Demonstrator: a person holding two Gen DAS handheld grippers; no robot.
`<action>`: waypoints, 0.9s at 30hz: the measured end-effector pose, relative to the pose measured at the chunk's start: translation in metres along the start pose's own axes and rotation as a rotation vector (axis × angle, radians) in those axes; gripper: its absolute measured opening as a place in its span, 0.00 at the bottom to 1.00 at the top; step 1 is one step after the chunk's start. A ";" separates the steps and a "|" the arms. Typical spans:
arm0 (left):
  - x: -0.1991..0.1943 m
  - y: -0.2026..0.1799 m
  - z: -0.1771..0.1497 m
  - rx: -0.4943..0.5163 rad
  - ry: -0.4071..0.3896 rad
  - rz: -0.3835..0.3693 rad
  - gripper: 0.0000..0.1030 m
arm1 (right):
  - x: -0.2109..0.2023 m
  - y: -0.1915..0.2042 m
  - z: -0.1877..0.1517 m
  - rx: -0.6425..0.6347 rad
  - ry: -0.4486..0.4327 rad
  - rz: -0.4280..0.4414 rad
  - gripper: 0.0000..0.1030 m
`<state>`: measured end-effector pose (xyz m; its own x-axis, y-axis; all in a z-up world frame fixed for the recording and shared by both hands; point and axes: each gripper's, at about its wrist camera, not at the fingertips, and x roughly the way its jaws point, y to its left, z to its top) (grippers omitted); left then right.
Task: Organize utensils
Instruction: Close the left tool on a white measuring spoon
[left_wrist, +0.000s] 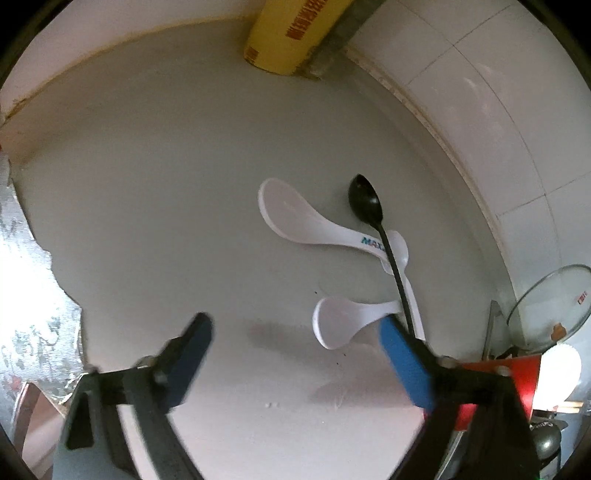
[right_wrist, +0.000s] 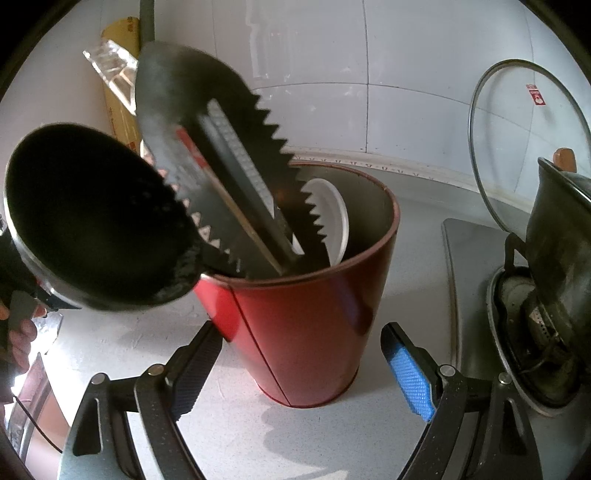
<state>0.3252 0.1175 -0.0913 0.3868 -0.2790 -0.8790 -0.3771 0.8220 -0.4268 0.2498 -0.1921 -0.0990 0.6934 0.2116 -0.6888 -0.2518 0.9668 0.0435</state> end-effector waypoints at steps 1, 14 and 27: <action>0.002 0.000 0.000 0.000 0.006 -0.004 0.73 | 0.000 0.000 0.000 0.002 0.000 0.001 0.87; 0.015 -0.007 -0.001 0.011 0.035 -0.037 0.41 | 0.006 -0.001 0.000 -0.009 0.004 -0.010 0.87; 0.018 -0.008 -0.001 0.033 0.001 -0.021 0.06 | 0.004 0.002 -0.001 -0.020 -0.005 -0.014 0.87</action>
<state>0.3337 0.1056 -0.1041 0.3933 -0.2966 -0.8702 -0.3410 0.8319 -0.4377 0.2511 -0.1893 -0.1028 0.7001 0.1989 -0.6857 -0.2552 0.9667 0.0198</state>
